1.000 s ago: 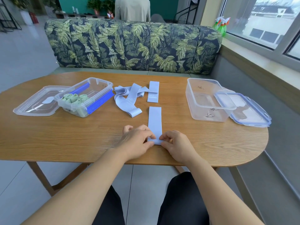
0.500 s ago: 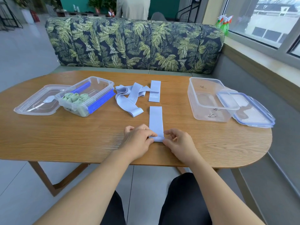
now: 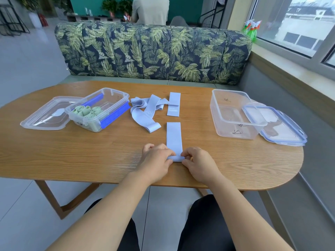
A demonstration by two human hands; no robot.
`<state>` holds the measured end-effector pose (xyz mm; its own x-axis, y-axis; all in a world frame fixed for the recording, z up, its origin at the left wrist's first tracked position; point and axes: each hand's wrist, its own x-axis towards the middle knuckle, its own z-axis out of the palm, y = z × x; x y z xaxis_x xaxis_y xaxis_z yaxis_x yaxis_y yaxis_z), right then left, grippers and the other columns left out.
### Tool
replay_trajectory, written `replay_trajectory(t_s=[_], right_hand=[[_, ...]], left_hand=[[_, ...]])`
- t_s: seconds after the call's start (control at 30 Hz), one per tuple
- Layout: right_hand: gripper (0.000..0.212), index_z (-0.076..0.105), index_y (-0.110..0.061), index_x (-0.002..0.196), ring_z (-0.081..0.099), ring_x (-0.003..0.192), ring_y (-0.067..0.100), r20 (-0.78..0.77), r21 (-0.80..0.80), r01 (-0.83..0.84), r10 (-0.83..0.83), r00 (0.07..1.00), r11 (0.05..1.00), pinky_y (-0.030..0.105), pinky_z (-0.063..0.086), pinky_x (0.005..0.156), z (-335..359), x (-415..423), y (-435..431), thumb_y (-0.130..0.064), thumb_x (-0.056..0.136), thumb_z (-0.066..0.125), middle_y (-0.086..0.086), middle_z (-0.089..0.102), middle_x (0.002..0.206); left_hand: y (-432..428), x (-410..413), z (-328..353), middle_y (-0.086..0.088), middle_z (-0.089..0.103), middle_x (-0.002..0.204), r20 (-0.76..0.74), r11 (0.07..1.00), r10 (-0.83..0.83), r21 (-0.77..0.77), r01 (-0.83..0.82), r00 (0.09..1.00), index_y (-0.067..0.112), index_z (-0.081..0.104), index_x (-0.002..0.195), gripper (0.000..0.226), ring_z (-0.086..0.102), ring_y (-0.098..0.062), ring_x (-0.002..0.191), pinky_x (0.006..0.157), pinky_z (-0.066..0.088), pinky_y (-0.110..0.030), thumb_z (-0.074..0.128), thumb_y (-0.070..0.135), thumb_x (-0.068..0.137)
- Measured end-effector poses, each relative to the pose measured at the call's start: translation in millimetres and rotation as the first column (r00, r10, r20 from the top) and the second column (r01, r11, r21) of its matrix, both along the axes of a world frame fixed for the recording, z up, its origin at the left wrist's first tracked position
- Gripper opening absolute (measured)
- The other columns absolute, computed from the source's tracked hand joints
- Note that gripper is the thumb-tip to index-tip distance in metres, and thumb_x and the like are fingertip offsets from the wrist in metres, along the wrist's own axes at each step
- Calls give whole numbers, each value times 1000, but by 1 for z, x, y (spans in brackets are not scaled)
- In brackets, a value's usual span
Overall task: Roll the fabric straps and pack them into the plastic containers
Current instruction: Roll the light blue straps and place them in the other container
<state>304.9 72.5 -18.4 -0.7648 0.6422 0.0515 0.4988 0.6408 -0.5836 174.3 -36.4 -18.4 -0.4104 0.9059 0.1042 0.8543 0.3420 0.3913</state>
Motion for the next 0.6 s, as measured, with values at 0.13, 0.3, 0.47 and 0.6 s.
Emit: replay_trajectory(t_s=[0.13, 0.3, 0.47, 0.6], right_hand=[[15, 65, -19, 105, 54, 91, 14, 38, 0, -27, 27, 999, 1000, 36, 48, 82, 0, 8, -8, -22, 92, 58, -5, 59, 97], [14, 65, -20, 104, 53, 90, 13, 26, 2, -42, 42, 999, 999, 35, 48, 82, -2, 23, -23, -22, 92, 58, -6, 58, 96], [15, 64, -19, 106, 53, 92, 14, 32, 35, -45, 44, 999, 998, 35, 48, 81, 0, 28, -34, -23, 95, 55, -8, 55, 95], [15, 63, -21, 107, 52, 92, 16, 51, 73, -53, 49, 997, 996, 36, 49, 79, 1, 28, -37, -24, 96, 52, -7, 55, 97]], left_hand=[[-10, 7, -1, 14, 51, 116, 13, 1000, 5, -12, -5, 1000, 33, 60, 119, 26, 39, -11, 117, 102, 6, -22, 43, 28, 101], [-30, 23, -3, 17, 51, 117, 15, 1000, 15, -11, -15, 1000, 34, 59, 123, 28, 41, -8, 114, 104, 9, -26, 41, 29, 102], [-44, 40, -4, 18, 51, 120, -78, 998, 37, 51, -33, 996, 33, 57, 122, 28, 46, -5, 111, 95, 15, -28, 40, 26, 101], [-49, 43, -5, 19, 57, 115, -185, 999, 16, 46, -8, 983, 31, 53, 116, 27, 45, -10, 109, 92, 16, -28, 38, 15, 100]])
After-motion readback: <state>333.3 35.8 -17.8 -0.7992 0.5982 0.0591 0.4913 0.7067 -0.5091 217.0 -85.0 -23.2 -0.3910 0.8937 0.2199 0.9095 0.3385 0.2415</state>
